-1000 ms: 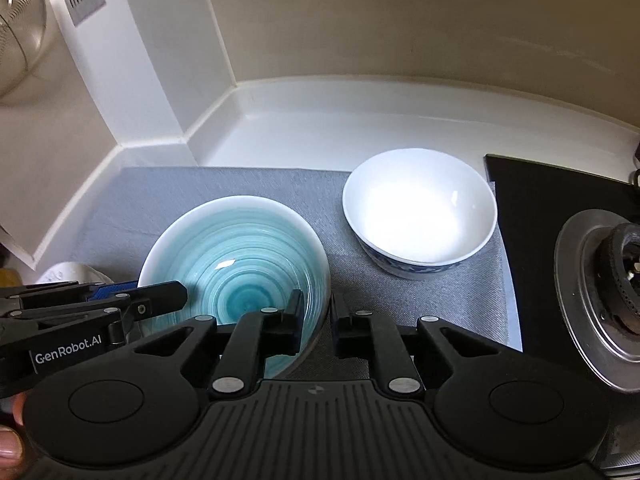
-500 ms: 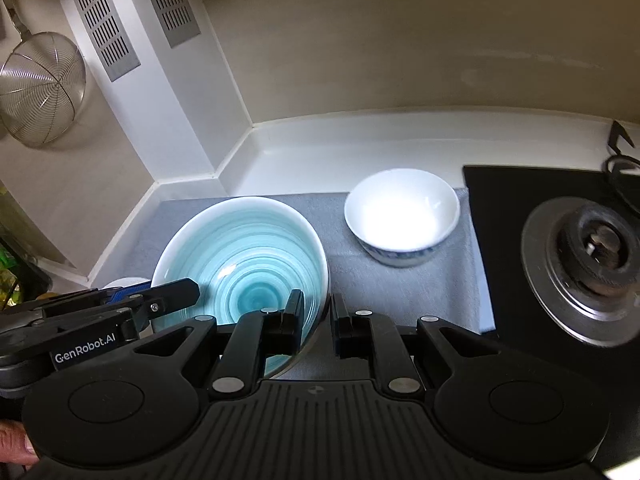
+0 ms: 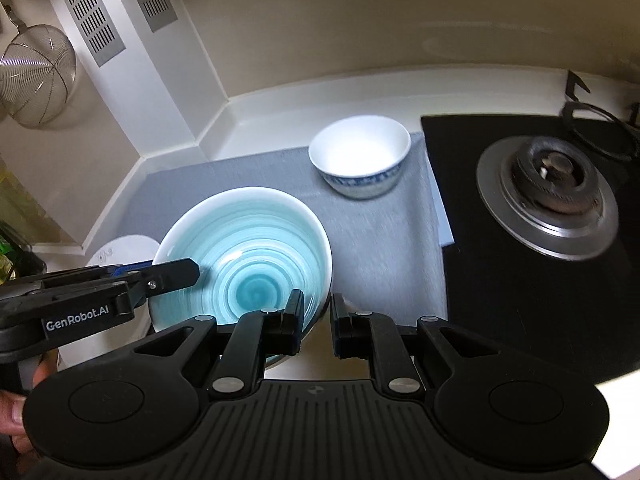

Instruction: Organize plates and bowls

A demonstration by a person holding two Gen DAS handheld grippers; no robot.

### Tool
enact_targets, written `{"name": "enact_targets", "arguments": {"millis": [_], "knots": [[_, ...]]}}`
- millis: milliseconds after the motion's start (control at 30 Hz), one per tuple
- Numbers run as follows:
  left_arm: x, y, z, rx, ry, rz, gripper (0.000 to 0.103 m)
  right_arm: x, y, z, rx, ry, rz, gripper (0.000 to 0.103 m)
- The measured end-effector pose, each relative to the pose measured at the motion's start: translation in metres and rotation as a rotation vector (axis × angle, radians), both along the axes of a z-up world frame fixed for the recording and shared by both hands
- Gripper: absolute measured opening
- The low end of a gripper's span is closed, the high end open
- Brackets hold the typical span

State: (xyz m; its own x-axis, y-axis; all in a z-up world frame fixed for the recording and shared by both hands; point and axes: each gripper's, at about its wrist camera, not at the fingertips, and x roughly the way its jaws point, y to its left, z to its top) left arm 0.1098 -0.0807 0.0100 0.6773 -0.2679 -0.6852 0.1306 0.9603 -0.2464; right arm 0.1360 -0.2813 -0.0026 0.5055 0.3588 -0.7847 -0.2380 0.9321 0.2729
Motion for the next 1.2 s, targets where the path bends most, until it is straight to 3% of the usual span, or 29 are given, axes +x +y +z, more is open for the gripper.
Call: {"name": "enact_targets", "arguments": {"millis": [333, 500, 800, 1200], "knots": [[0.000, -0.014, -0.031, 0.019, 0.138, -0.061, 0.018, -0.017, -0.008, -0.020, -0.069, 0.072, -0.004, 0.015], [0.002, -0.014, -0.040, 0.021, 0.166, -0.081, 0.019, -0.016, -0.002, -0.025, -0.125, 0.092, 0.022, 0.015], [0.000, -0.009, -0.029, 0.015, 0.124, -0.053, 0.020, -0.012, -0.007, -0.013, -0.093, 0.037, 0.009, 0.018], [-0.008, -0.022, -0.024, 0.067, 0.103, -0.047, 0.018, -0.012, -0.009, -0.016, -0.100, 0.011, 0.057, 0.016]]}}
